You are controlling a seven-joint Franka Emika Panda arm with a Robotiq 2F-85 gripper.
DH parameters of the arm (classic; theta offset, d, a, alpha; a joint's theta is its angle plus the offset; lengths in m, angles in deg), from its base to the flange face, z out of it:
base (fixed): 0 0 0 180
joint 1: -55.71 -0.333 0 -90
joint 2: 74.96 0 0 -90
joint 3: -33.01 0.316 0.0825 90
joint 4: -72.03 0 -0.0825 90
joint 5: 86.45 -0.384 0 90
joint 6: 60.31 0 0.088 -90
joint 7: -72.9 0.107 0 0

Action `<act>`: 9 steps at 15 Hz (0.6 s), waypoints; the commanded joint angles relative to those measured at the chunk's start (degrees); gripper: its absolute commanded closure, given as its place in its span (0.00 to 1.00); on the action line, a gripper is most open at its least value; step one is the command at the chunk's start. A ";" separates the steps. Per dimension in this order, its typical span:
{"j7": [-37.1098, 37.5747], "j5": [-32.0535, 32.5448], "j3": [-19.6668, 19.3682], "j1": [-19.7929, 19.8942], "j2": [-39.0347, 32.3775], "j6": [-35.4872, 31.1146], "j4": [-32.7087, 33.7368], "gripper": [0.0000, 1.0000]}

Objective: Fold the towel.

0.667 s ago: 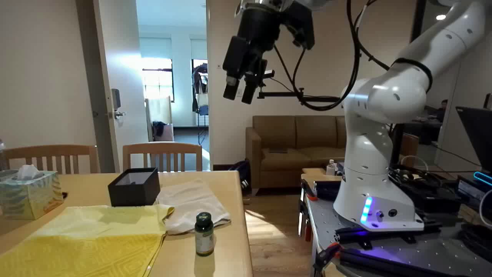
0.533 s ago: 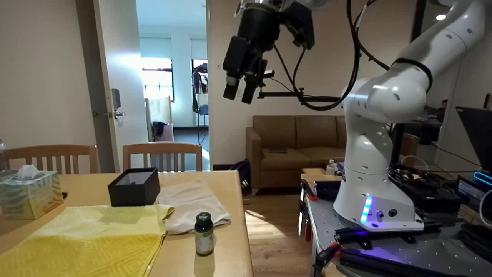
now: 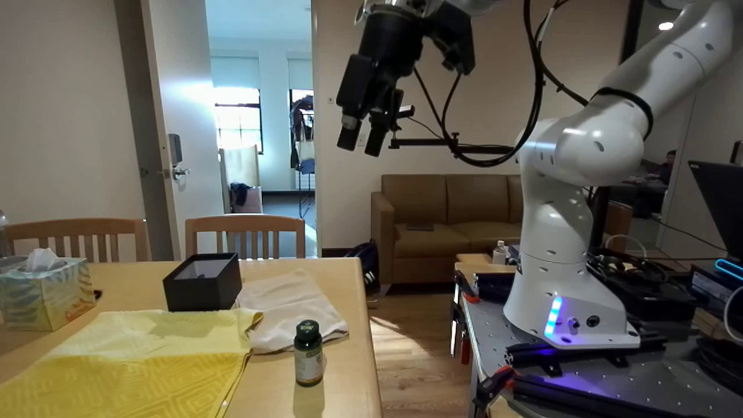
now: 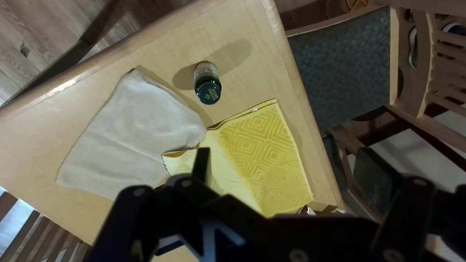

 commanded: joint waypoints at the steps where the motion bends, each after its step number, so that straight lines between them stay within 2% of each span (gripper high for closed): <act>1: -0.83 7.05 2.79 2.21 1.09 -1.74 -0.24 0.00; 3: -0.25 12.99 4.50 4.21 0.23 -2.94 0.63 0.00; 5: -1.94 16.22 4.38 5.26 -3.61 -3.03 2.87 0.00; 7: -6.93 16.09 1.99 3.88 -9.14 -1.67 6.50 0.00; 9: -10.18 16.05 1.34 3.30 -14.98 -1.45 9.44 0.00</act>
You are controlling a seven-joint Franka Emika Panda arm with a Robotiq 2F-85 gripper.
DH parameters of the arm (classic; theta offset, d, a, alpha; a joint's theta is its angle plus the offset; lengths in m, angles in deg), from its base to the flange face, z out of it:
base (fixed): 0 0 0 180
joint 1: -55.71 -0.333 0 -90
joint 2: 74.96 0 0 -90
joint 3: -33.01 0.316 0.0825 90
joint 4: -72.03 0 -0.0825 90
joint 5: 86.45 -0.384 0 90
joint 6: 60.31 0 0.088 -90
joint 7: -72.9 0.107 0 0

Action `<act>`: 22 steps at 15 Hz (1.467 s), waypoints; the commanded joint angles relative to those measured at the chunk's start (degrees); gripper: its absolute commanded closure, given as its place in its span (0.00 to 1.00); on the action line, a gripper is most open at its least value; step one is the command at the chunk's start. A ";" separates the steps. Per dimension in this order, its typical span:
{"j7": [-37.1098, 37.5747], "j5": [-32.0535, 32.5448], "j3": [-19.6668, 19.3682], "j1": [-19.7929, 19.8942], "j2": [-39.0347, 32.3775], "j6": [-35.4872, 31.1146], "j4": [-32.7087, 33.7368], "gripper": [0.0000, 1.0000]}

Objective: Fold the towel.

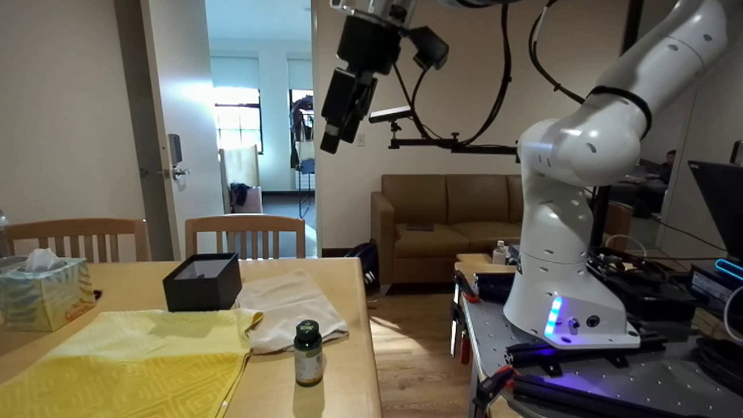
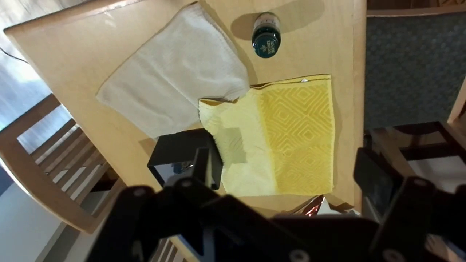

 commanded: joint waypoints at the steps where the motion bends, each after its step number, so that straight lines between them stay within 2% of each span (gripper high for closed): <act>1: -6.62 1.70 -2.02 -0.74 -13.41 0.63 7.73 0.00; 4: -9.84 4.57 -2.54 -0.47 -22.62 3.54 13.50 0.00; 6: -8.96 10.87 -1.93 0.56 -28.58 4.75 16.69 0.00; 9: -7.61 19.73 -3.24 -0.12 -36.13 3.86 19.82 0.00; 11: -6.64 23.34 -4.84 -1.16 -39.04 2.55 20.72 0.00; 12: -7.60 20.39 -5.87 -2.38 -35.99 2.48 18.43 0.00; 16: -7.69 20.63 -7.13 -3.39 -37.40 2.36 19.05 0.00; 17: -4.38 21.72 -7.20 -3.37 -33.40 3.97 16.28 0.00; 18: -5.48 19.63 -7.81 -3.69 -33.00 5.51 16.18 0.00; 19: -11.96 14.54 -9.01 -4.19 -34.49 3.85 16.80 0.00; 22: -20.58 6.44 -11.31 -4.79 -40.51 -2.63 19.47 0.00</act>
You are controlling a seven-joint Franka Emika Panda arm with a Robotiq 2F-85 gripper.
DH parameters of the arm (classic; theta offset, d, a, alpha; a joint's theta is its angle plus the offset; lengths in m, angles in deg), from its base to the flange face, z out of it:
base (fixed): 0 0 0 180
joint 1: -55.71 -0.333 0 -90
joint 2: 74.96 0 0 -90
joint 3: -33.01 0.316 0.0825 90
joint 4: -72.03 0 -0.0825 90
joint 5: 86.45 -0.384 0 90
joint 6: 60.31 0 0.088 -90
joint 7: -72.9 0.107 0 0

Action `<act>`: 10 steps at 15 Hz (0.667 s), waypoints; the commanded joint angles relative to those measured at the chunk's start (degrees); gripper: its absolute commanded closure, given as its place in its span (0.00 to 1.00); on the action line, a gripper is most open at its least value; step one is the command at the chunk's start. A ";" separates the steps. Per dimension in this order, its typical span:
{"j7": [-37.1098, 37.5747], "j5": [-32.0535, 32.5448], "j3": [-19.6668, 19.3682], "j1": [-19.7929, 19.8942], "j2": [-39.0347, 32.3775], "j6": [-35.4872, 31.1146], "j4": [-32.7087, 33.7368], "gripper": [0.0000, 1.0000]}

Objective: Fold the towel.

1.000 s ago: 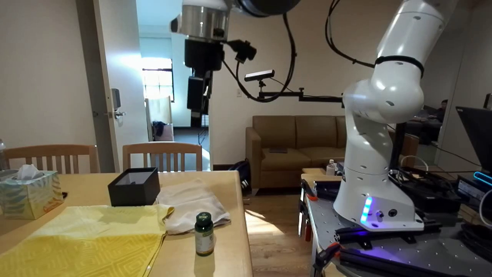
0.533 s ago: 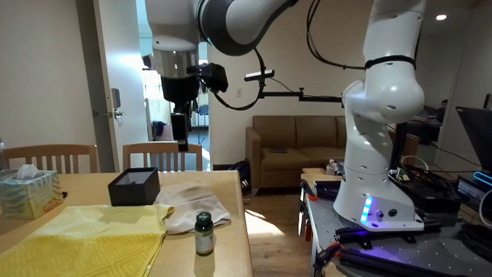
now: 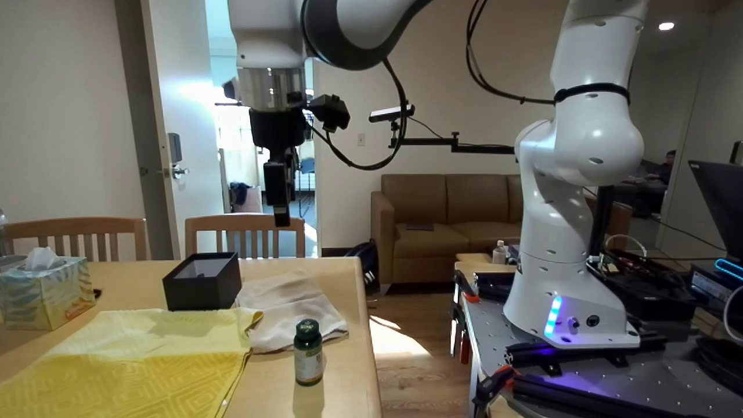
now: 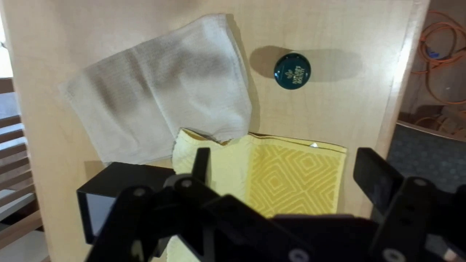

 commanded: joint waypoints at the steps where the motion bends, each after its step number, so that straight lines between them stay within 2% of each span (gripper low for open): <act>1: -11.32 -9.24 -2.75 -1.21 -5.73 -5.96 2.46 0.00; 5: -23.15 -18.51 -2.86 -1.51 -11.99 -6.14 7.12 0.00; 10: -34.96 -16.89 -1.17 -1.98 -18.54 -1.46 12.99 0.00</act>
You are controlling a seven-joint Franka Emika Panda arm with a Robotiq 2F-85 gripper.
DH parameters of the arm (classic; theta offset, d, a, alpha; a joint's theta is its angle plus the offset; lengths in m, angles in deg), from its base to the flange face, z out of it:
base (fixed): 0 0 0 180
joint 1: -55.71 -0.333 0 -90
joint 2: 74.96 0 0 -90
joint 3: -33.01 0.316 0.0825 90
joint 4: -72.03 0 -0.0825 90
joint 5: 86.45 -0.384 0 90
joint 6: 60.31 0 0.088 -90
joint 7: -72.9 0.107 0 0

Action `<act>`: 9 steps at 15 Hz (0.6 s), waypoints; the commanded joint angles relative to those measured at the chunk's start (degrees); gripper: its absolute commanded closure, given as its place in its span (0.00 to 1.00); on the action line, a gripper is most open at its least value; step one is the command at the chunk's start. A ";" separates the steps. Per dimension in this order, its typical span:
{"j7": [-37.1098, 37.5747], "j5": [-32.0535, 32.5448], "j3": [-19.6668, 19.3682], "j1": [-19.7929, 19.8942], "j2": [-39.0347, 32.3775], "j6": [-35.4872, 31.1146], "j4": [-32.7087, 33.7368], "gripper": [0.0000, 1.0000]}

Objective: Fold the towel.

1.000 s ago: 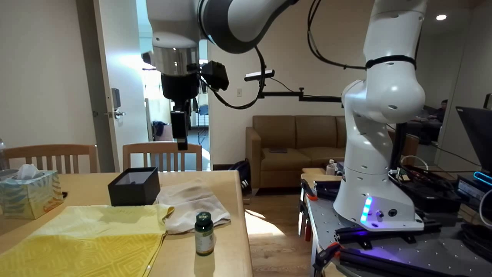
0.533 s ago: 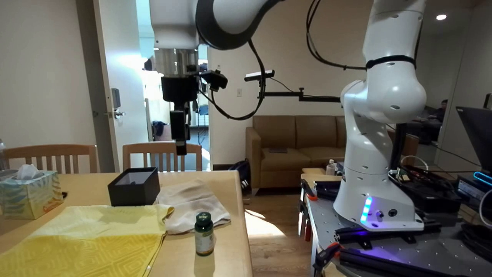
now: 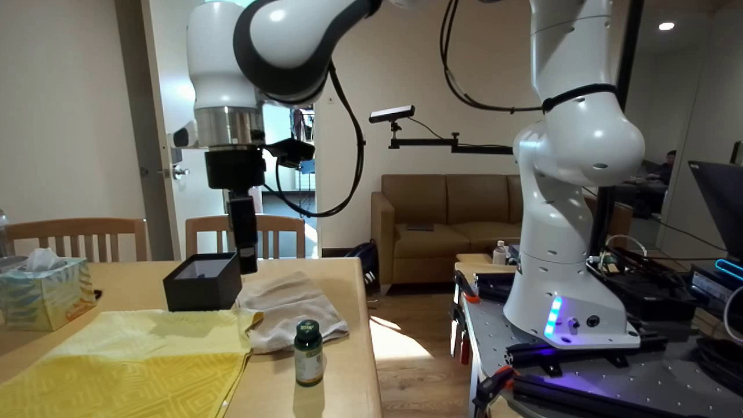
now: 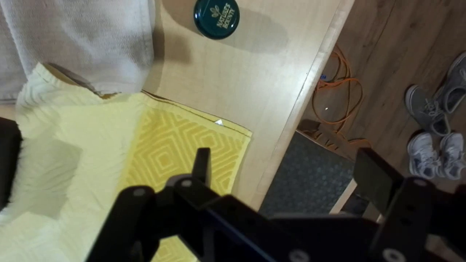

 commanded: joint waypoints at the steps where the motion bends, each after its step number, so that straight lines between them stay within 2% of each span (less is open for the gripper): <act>1: -8.01 0.67 1.12 -0.31 -4.88 6.14 5.57 0.00; 7: -14.24 9.25 1.55 -1.83 -11.51 19.76 13.88 0.00; 8: -11.56 6.57 1.61 -1.22 -9.04 15.61 9.93 0.00; 9: -11.69 6.92 1.65 -1.31 -9.86 16.10 10.75 0.00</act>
